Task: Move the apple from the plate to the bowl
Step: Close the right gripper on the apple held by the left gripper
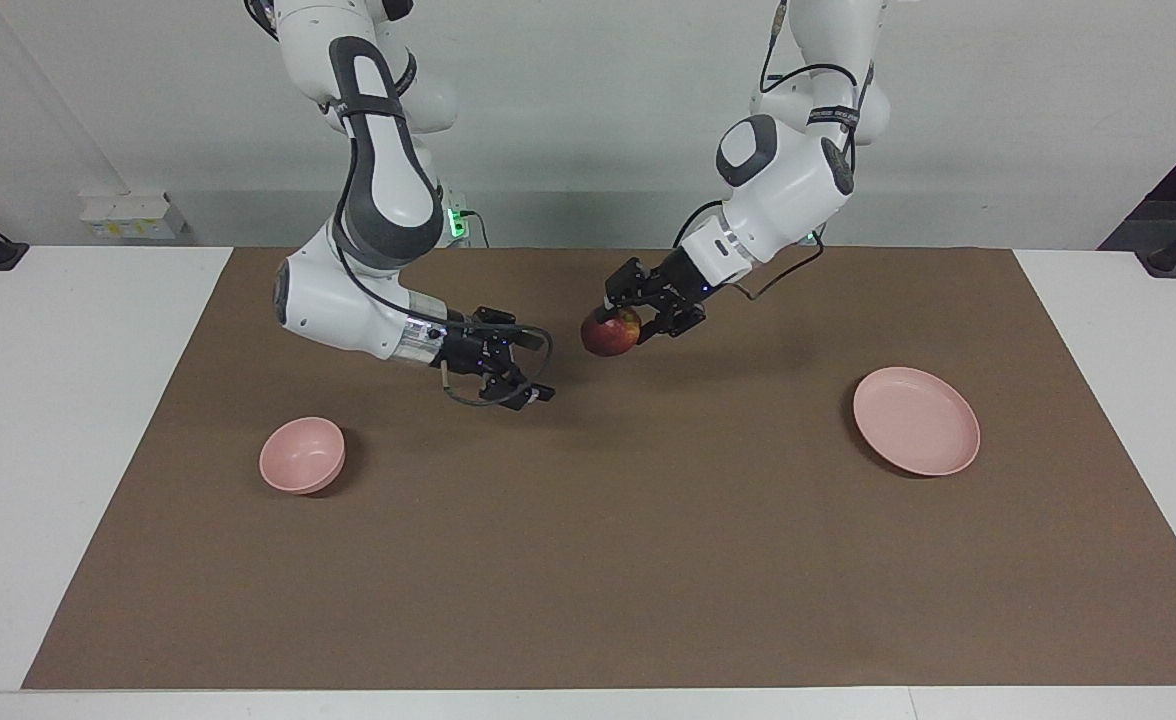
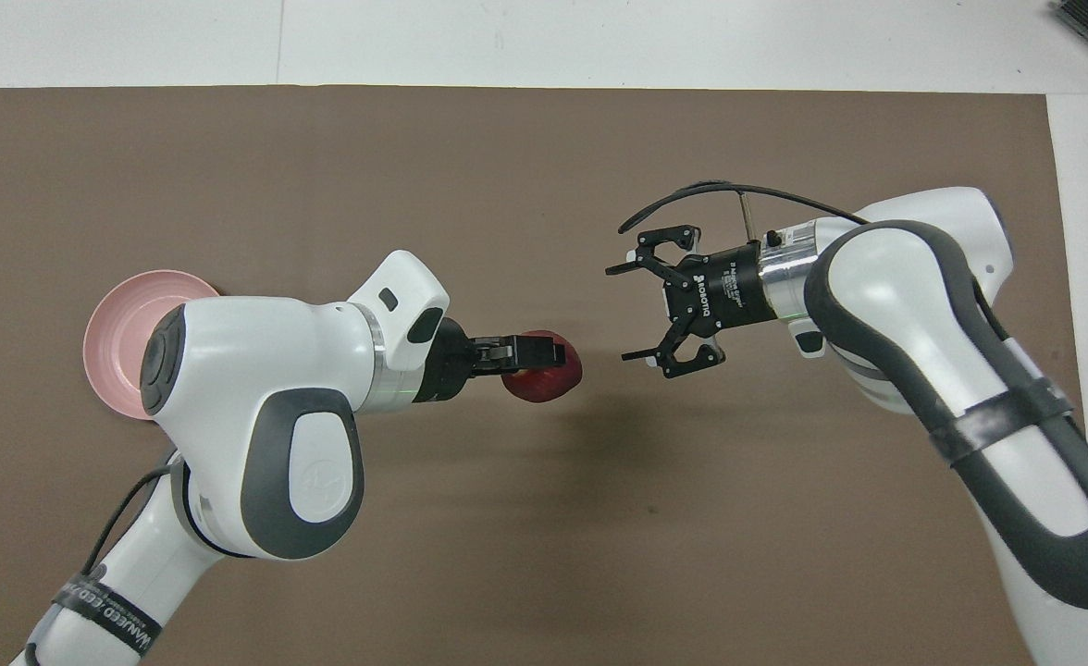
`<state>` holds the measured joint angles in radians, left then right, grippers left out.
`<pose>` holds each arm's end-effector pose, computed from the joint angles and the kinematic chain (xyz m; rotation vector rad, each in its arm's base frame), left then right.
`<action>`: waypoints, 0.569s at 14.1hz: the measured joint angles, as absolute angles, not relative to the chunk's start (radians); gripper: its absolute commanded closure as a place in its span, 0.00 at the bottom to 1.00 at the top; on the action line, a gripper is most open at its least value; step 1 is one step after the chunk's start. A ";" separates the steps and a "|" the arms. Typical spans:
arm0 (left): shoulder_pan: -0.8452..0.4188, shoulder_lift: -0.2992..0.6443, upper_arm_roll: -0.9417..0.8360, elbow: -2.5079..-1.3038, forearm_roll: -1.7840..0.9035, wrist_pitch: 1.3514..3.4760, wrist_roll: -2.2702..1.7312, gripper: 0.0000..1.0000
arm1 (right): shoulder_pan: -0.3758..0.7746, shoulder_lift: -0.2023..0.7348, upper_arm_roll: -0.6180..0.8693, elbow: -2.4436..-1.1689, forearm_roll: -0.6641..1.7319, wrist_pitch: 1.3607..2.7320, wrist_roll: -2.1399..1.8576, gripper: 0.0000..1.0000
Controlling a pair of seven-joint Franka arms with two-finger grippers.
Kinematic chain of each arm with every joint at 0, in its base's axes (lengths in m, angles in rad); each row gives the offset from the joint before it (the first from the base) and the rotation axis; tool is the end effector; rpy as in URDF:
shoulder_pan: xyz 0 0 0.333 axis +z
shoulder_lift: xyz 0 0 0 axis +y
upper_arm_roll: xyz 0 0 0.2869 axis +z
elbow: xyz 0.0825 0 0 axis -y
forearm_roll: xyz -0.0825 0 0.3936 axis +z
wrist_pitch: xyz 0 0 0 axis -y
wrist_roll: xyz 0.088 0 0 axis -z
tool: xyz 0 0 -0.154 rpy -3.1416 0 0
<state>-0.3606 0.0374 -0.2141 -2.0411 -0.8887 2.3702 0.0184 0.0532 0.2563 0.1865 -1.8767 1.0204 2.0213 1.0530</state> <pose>0.4967 -0.3620 0.3903 2.3874 -0.0263 0.0793 0.5885 0.2281 0.3339 -1.8240 1.4624 0.8137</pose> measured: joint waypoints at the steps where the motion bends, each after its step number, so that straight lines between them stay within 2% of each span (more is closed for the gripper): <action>1: -0.361 0.037 -0.214 -2.041 -0.889 2.370 0.017 1.00 | 0.080 0.244 0.187 -1.899 1.035 2.063 1.053 0.00; 4: -0.361 0.037 -0.214 -2.041 -0.889 2.370 0.015 1.00 | 0.138 0.210 0.188 -1.956 1.041 2.122 1.053 0.00; 8: -0.361 0.037 -0.214 -2.041 -0.889 2.371 0.008 1.00 | 0.142 0.167 0.187 -2.025 1.115 2.123 1.042 0.00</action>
